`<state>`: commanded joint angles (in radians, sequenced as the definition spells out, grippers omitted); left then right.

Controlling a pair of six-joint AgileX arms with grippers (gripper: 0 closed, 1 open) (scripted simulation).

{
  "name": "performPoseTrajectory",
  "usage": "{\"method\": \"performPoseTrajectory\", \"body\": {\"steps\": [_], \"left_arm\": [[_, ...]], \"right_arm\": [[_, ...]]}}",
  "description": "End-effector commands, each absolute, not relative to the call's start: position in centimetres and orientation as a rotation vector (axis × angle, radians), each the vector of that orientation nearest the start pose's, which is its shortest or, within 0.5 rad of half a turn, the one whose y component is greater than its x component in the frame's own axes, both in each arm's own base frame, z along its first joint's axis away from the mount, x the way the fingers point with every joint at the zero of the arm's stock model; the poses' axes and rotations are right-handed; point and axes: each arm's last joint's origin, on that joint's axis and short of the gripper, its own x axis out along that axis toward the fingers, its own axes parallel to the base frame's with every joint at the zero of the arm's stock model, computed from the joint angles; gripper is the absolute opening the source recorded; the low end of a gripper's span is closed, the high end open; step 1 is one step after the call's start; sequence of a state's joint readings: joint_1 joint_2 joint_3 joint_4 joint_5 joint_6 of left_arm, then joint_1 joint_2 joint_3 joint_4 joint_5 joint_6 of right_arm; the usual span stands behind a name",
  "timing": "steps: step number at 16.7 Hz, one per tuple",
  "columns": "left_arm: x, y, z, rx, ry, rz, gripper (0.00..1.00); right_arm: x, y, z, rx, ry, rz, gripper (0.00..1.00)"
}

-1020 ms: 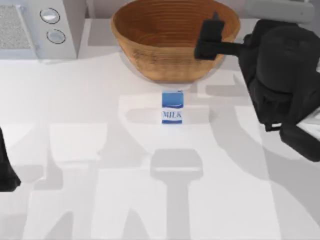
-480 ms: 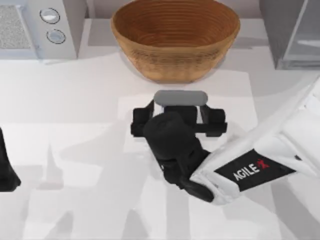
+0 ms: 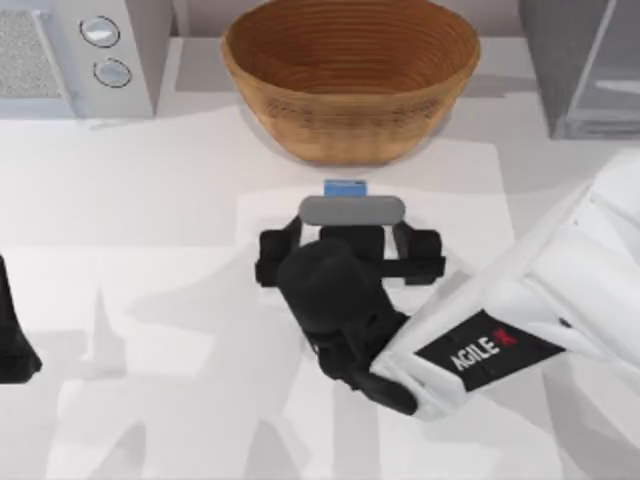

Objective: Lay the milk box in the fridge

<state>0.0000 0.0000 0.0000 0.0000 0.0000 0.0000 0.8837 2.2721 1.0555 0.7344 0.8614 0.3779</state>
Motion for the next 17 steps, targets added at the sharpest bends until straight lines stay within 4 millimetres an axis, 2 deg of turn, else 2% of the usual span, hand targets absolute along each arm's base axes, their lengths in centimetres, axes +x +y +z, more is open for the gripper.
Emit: {"method": "performPoseTrajectory", "body": {"steps": [7,12,17], "left_arm": [[10.6,-0.1,16.0,0.000,0.000,0.000,1.00],[10.6,-0.1,16.0,0.000,0.000,0.000,1.00],[10.6,-0.1,16.0,0.000,0.000,0.000,1.00]], "right_arm": [[32.1,31.0,3.8,0.001,0.300,-0.010,1.00],[32.5,31.0,3.7,0.001,0.300,-0.010,1.00],[32.5,31.0,3.7,0.001,0.300,-0.010,0.62]]}}
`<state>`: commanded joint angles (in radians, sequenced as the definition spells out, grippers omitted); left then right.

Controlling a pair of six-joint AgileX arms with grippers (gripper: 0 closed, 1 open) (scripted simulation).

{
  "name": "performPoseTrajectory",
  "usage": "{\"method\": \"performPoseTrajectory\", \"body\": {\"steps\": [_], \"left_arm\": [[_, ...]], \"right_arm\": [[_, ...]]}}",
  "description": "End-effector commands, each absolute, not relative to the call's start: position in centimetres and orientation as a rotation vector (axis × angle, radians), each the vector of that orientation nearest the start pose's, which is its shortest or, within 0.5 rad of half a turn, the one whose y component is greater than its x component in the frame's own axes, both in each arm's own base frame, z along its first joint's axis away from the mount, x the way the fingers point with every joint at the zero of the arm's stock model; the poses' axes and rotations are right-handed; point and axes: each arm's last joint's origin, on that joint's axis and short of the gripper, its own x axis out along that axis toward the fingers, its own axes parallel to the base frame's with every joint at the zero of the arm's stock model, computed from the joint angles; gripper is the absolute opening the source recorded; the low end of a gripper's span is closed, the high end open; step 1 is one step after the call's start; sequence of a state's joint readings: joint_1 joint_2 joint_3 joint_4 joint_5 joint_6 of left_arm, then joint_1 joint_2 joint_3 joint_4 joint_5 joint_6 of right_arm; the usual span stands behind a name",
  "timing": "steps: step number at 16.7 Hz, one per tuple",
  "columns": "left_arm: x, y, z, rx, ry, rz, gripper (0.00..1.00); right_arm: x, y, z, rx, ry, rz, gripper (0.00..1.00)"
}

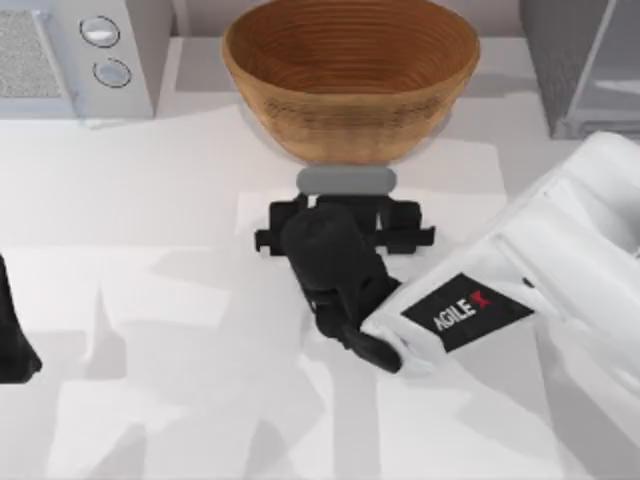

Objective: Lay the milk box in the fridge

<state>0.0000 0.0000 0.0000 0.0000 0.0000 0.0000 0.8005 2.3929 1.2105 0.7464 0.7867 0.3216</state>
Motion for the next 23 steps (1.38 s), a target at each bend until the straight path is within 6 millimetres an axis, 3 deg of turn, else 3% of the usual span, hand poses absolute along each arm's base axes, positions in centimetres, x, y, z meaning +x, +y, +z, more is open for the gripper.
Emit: {"method": "performPoseTrajectory", "body": {"steps": [8,18,20,23], "left_arm": [[10.6,-0.1,16.0,0.000,0.000,0.000,1.00],[10.6,-0.1,16.0,0.000,0.000,0.000,1.00],[10.6,-0.1,16.0,0.000,0.000,0.000,1.00],[10.6,-0.1,16.0,0.000,0.000,0.000,1.00]], "right_arm": [[32.5,31.0,3.7,0.001,0.300,-0.010,0.02],[32.4,31.2,3.8,0.005,0.299,-0.005,0.00],[31.7,32.3,5.3,0.024,0.293,0.023,0.00],[30.5,33.9,9.2,0.057,0.286,0.066,0.00]]}}
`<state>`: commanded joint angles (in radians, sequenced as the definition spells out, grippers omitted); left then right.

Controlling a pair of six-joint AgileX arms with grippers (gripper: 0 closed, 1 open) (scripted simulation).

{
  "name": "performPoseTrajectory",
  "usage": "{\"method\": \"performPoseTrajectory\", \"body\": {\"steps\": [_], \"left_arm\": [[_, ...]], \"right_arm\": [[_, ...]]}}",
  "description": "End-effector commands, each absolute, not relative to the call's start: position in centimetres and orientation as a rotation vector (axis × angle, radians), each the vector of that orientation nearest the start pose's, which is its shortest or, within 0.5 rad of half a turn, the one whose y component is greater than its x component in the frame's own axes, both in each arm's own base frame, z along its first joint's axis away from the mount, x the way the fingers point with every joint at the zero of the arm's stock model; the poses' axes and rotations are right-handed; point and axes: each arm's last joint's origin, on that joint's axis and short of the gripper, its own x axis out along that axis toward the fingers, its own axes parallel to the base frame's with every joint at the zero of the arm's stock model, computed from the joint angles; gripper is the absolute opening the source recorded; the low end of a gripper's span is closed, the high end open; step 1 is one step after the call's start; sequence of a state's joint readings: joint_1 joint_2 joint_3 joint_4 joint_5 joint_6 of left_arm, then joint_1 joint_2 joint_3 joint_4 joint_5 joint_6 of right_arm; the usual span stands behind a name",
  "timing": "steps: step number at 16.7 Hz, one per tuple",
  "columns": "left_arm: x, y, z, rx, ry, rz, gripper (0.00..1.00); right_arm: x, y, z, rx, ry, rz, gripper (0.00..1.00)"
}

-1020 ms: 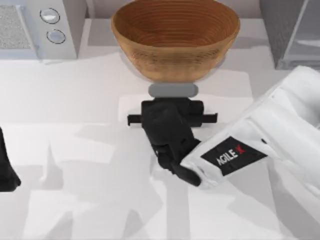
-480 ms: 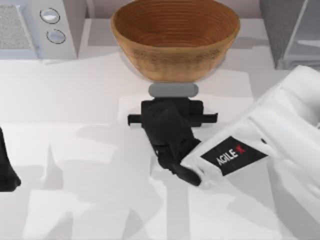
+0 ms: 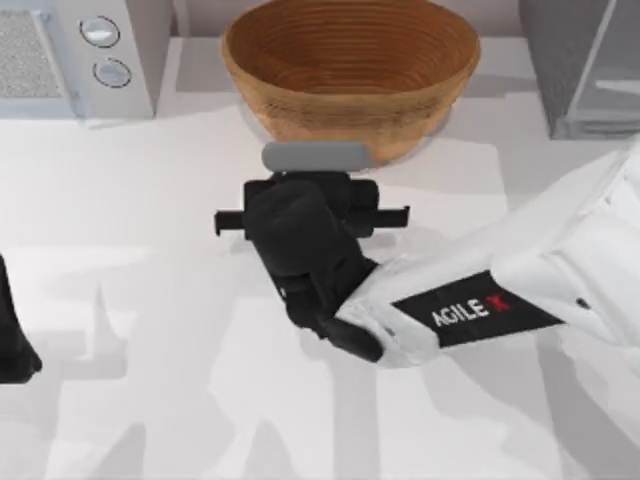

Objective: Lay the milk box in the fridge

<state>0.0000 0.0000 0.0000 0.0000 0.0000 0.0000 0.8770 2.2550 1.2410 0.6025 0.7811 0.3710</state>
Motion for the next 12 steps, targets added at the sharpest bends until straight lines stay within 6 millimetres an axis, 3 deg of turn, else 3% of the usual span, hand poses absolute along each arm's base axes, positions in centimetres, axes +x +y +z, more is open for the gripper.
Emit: {"method": "performPoseTrajectory", "body": {"steps": [3,6,9,12], "left_arm": [[10.6,-0.1,16.0,0.000,0.000,0.000,1.00],[10.6,-0.1,16.0,0.000,0.000,0.000,1.00],[10.6,-0.1,16.0,0.000,0.000,0.000,1.00],[10.6,-0.1,16.0,0.000,0.000,0.000,1.00]], "right_arm": [[29.9,34.3,13.6,0.063,0.285,0.079,0.00],[30.7,33.0,17.1,0.038,0.288,0.046,0.00],[32.3,31.2,18.7,0.005,0.299,-0.004,0.00],[32.4,31.1,18.7,0.003,0.299,-0.007,0.00]]}}
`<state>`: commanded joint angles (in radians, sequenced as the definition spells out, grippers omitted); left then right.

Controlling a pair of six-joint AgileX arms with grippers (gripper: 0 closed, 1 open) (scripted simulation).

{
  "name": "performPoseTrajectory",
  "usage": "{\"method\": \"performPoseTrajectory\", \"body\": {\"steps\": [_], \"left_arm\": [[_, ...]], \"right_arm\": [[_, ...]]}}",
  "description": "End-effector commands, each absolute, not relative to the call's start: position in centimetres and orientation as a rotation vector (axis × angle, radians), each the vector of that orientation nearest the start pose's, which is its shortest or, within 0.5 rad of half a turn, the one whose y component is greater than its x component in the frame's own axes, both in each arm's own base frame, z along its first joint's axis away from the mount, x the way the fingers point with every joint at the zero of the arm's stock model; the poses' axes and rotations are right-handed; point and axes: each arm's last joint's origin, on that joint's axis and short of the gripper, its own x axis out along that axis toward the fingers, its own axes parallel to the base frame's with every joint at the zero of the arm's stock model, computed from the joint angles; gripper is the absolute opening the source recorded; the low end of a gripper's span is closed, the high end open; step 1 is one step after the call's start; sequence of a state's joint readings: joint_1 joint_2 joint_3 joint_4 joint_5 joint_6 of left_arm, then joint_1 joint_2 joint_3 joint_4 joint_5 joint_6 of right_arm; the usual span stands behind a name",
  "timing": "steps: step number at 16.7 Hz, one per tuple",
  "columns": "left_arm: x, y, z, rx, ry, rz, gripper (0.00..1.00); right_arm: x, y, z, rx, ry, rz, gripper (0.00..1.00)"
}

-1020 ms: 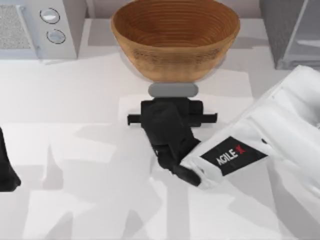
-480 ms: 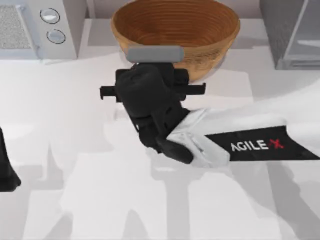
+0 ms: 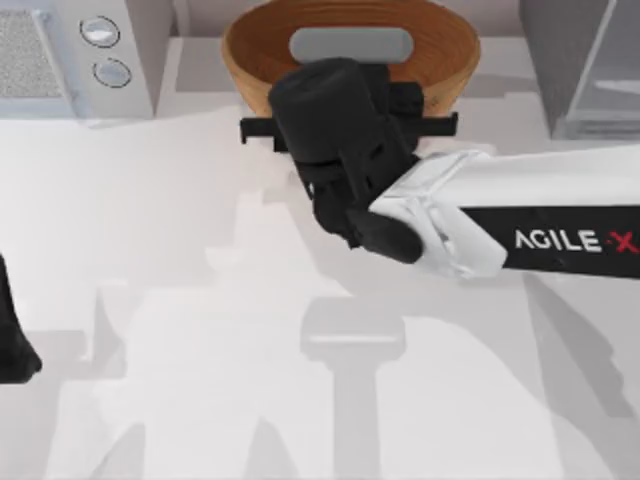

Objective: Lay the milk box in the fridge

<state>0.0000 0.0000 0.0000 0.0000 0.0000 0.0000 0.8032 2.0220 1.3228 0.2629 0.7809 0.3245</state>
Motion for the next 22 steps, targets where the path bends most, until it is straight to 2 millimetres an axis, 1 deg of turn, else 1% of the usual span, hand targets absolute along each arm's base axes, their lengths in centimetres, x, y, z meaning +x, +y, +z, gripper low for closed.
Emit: {"method": "performPoseTrajectory", "body": {"steps": [2,3,4,5,7,9,10,11,13,15,17,18,19,20,22], "left_arm": [[10.6,-0.1,16.0,0.000,0.000,0.000,1.00],[10.6,-0.1,16.0,0.000,0.000,0.000,1.00],[10.6,-0.1,16.0,0.000,0.000,0.000,1.00],[10.6,-0.1,16.0,0.000,0.000,0.000,1.00],[10.6,-0.1,16.0,0.000,0.000,0.000,1.00],[10.6,-0.1,16.0,0.000,0.000,0.000,1.00],[10.6,-0.1,16.0,0.000,0.000,0.000,1.00],[10.6,-0.1,16.0,0.000,0.000,0.000,1.00],[10.6,-0.1,16.0,0.000,0.000,0.000,1.00],[10.6,-0.1,16.0,0.000,0.000,0.000,1.00],[10.6,-0.1,16.0,0.000,0.000,0.000,1.00],[10.6,-0.1,16.0,0.000,0.000,0.000,1.00],[10.6,-0.1,16.0,0.000,0.000,0.000,1.00],[10.6,-0.1,16.0,0.000,0.000,0.000,1.00],[10.6,-0.1,16.0,0.000,0.000,0.000,1.00]], "right_arm": [[32.3,31.2,18.5,0.002,0.302,-0.005,0.00],[32.4,30.8,18.6,0.003,0.303,-0.012,0.00],[32.6,29.9,18.8,0.002,0.307,-0.024,0.00],[32.8,28.7,19.0,-0.001,0.315,-0.041,0.00],[33.0,25.3,19.8,-0.009,0.337,-0.077,0.00],[32.3,21.1,21.0,-0.015,0.360,-0.105,0.00],[31.6,18.9,21.8,-0.013,0.366,-0.114,0.00],[30.6,16.7,22.8,-0.006,0.364,-0.120,0.00],[27.7,12.5,24.9,0.025,0.327,-0.122,0.00],[23.9,8.5,27.0,0.072,0.242,-0.117,0.00],[19.4,5.1,28.3,0.117,0.119,-0.112,0.00],[17.4,3.7,28.3,0.127,0.064,-0.110,0.00],[15.6,2.7,27.7,0.129,0.019,-0.108,0.00],[14.1,1.8,26.8,0.123,-0.015,-0.105,0.00],[12.0,0.7,24.3,0.096,-0.052,-0.095,0.00]]}}
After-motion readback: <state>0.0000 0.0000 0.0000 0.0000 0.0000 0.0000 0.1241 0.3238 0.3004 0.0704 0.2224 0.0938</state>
